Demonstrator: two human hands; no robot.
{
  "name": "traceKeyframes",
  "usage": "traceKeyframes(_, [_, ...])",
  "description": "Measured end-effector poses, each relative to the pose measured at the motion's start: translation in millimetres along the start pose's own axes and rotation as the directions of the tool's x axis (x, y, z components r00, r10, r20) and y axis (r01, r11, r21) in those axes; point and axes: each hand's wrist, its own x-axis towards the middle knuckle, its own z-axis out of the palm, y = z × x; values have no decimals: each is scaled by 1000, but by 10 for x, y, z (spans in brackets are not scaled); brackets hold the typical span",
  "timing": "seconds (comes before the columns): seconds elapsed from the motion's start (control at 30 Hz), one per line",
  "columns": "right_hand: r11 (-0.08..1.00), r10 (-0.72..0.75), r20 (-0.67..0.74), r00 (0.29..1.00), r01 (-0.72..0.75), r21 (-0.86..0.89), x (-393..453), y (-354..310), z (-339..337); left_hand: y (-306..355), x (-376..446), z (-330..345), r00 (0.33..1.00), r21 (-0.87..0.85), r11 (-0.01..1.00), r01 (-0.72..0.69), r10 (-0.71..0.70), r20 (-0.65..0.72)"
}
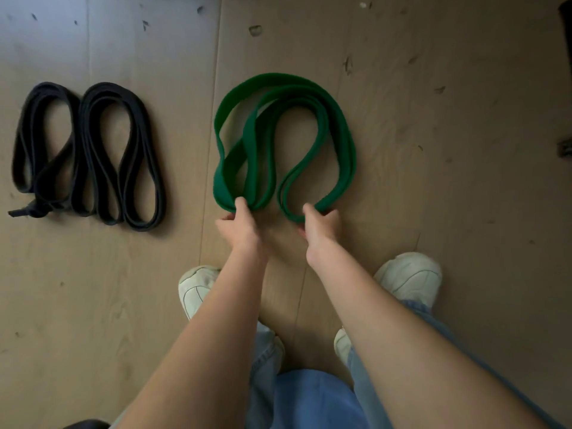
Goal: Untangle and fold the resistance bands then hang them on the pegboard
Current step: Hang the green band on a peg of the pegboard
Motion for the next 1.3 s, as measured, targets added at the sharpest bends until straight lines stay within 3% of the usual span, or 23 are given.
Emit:
traceKeyframes(0.1, [973, 37, -27, 999, -29, 229, -29, -121, -181, 150, -93, -36, 998, -151, 987, -57, 52, -36])
traceKeyframes(0.2, [954, 12, -31, 999, -2, 299, -72, -203, -367, 393, -132, -53, 990, -261, 957, -129, 107, -96])
traceKeyframes(0.3, [958, -197, -79, 977, 209, 197, -170, -326, -468, 633, -247, -36, 984, -250, 953, -174, 158, -82])
traceKeyframes(0.37, [911, -407, -98, 908, 411, 27, -300, -451, -539, 801, -381, -35, 973, -221, 947, -232, 225, -56])
traceKeyframes(0.4, [847, -532, -96, 842, 525, -83, -398, -552, -593, 929, -489, -39, 958, -195, 938, -285, 281, -51])
traceKeyframes(0.5, [498, -815, 86, 573, 769, -401, -809, -1016, -832, 1469, -918, -128, 870, -120, 863, -490, 493, -4])
traceKeyframes(0.57, [135, -849, 378, 368, 844, -518, -1193, -1404, -1009, 1858, -1286, -258, 781, -51, 789, -612, 614, 118])
traceKeyframes(0.67, [-386, -563, 822, 84, 853, -352, -2092, -1989, -1238, 2463, -2002, -554, 665, 20, 711, -702, 646, 375])
traceKeyframes(0.73, [-598, -323, 943, -85, 791, -134, -2791, -2308, -1373, 2899, -2543, -774, 602, 80, 664, -744, 613, 512])
traceKeyframes(0.77, [-644, -234, 963, -135, 764, -50, -3149, -2453, -1453, 3111, -2818, -890, 574, 103, 640, -761, 591, 567])
traceKeyframes(0.83, [-650, -161, 969, -185, 759, 37, -3898, -2739, -1648, 3494, -3363, -1154, 521, 136, 607, -783, 522, 675])
traceKeyframes(0.93, [-480, -322, 928, -189, 877, 12, -4979, -3210, -1965, 3954, -4209, -1595, 427, 134, 610, -781, 365, 827])
traceKeyframes(1.0, [-383, -424, 887, -186, 924, 10, -5659, -3502, -2163, 4221, -4812, -1883, 350, 52, 720, -692, 271, 897])
traceKeyframes(1.07, [-331, -468, 866, -178, 943, 15, -6246, -3759, -2335, 4502, -5385, -2106, 217, -21, 806, -592, 184, 959])
traceKeyframes(1.17, [-343, -572, 779, -258, 937, 59, -6911, -4048, -2629, 4888, -6137, -2300, 36, -32, 814, -580, 65, 997])
traceKeyframes(1.3, [-376, -696, 648, -309, 926, 38, -7388, -4457, -2960, 5353, -6866, -2323, -66, -21, 802, -597, -22, 998])
